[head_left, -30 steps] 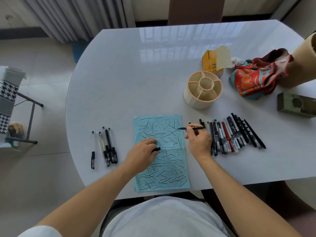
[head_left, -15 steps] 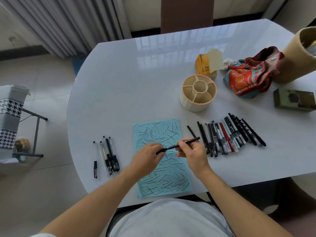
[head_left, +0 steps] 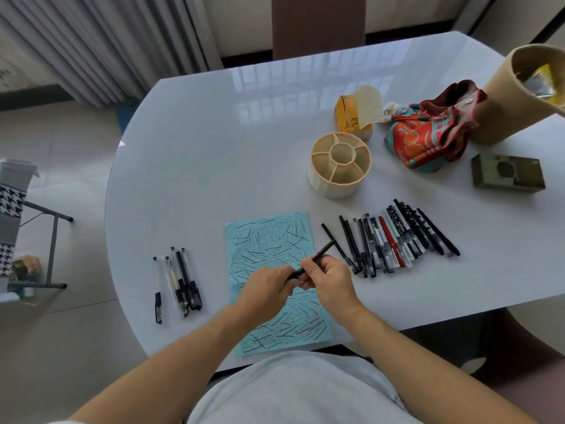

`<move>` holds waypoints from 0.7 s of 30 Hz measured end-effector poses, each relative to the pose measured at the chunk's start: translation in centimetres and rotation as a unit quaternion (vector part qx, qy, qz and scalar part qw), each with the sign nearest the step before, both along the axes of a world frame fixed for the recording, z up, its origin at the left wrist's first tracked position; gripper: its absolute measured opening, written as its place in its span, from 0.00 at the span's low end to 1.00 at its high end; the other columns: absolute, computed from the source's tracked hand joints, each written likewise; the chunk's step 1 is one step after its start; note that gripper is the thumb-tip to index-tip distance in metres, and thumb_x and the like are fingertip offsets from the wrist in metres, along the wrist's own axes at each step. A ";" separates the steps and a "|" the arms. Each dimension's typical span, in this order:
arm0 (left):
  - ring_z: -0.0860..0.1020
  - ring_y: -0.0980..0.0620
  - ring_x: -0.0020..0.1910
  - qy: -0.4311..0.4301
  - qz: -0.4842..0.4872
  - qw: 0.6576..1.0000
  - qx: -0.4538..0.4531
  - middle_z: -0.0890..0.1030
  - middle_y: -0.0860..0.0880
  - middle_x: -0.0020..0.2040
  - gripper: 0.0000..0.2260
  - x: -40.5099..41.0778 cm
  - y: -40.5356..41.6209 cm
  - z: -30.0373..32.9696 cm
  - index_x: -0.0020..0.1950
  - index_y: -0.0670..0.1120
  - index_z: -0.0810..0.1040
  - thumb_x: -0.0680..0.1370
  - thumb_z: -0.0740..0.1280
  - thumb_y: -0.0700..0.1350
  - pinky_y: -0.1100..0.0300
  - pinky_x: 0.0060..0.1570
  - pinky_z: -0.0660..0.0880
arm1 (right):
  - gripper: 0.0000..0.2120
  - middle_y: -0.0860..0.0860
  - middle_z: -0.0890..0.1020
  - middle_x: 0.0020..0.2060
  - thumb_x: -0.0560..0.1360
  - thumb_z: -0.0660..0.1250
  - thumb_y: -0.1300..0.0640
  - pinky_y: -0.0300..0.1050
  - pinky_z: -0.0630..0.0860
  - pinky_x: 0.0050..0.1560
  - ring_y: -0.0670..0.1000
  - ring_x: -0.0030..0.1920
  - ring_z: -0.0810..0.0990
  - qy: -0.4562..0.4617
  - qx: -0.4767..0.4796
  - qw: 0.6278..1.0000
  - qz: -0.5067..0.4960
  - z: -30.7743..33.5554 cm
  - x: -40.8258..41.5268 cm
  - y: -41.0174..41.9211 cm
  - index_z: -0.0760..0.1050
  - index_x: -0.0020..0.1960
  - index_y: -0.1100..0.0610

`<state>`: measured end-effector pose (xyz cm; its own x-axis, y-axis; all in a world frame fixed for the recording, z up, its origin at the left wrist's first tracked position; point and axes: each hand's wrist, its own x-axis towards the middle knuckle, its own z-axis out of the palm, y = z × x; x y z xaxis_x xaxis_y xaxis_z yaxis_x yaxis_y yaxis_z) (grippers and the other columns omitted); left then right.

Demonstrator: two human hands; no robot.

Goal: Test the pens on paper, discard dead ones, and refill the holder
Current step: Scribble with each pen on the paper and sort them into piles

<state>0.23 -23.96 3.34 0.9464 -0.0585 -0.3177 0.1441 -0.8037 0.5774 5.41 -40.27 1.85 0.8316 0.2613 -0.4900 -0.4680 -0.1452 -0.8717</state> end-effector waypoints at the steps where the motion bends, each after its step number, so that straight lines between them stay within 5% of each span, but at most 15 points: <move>1: 0.80 0.50 0.37 0.005 0.004 1.000 -0.004 0.83 0.53 0.39 0.09 -0.1 -0.2 -0.2 0.47 0.46 0.78 0.83 0.62 0.48 0.52 0.40 0.76 | 0.11 0.55 0.85 0.34 0.81 0.70 0.56 0.46 0.84 0.40 0.52 0.33 0.83 0.004 -0.007 1.000 0.014 0.1 0.3 -0.3 0.81 0.44 0.61; 4: 0.81 0.53 0.41 0.014 0.026 0.999 -0.018 0.85 0.54 0.45 0.11 0.2 -0.7 -0.5 0.54 0.50 0.80 0.83 0.62 0.54 0.54 0.43 0.76 | 0.10 0.55 0.85 0.35 0.82 0.68 0.55 0.49 0.85 0.42 0.52 0.36 0.84 0.011 -0.057 0.997 0.051 0.1 1.9 -1.0 0.81 0.46 0.60; 6: 0.79 0.56 0.56 0.021 0.036 0.999 -0.013 0.83 0.57 0.57 0.17 0.3 -0.7 -0.7 0.67 0.53 0.77 0.82 0.62 0.59 0.55 0.57 0.75 | 0.09 0.55 0.84 0.37 0.83 0.66 0.54 0.51 0.85 0.43 0.51 0.37 0.83 -0.017 -0.147 0.986 0.077 -0.1 3.8 -1.6 0.80 0.49 0.59; 9: 0.72 0.56 0.68 0.020 0.057 0.998 0.010 0.77 0.57 0.67 0.20 -0.8 0.4 -1.2 0.72 0.54 0.72 0.82 0.60 0.59 0.54 0.67 0.70 | 0.09 0.53 0.81 0.41 0.83 0.63 0.53 0.49 0.75 0.39 0.55 0.42 0.80 -0.125 -0.330 0.916 0.191 -0.5 6.7 -2.8 0.76 0.50 0.58; 14: 0.73 0.57 0.67 0.015 0.094 0.994 0.048 0.78 0.56 0.66 0.14 -4.2 3.7 -1.7 0.67 0.54 0.77 0.83 0.62 0.54 0.57 0.66 0.71 | 0.09 0.54 0.84 0.49 0.81 0.65 0.53 0.50 0.78 0.46 0.58 0.49 0.82 -0.220 -0.425 0.817 0.323 -1.5 8.6 -3.7 0.78 0.57 0.55; 21: 0.76 0.53 0.58 0.004 0.304 0.944 0.130 0.80 0.56 0.57 0.11 -11.2 9.7 -1.6 0.60 0.53 0.80 0.78 0.68 0.51 0.57 0.55 0.75 | 0.11 0.55 0.79 0.48 0.79 0.69 0.55 0.44 0.69 0.37 0.58 0.42 0.79 -0.305 -0.472 0.782 0.269 -3.1 9.4 -4.4 0.79 0.59 0.58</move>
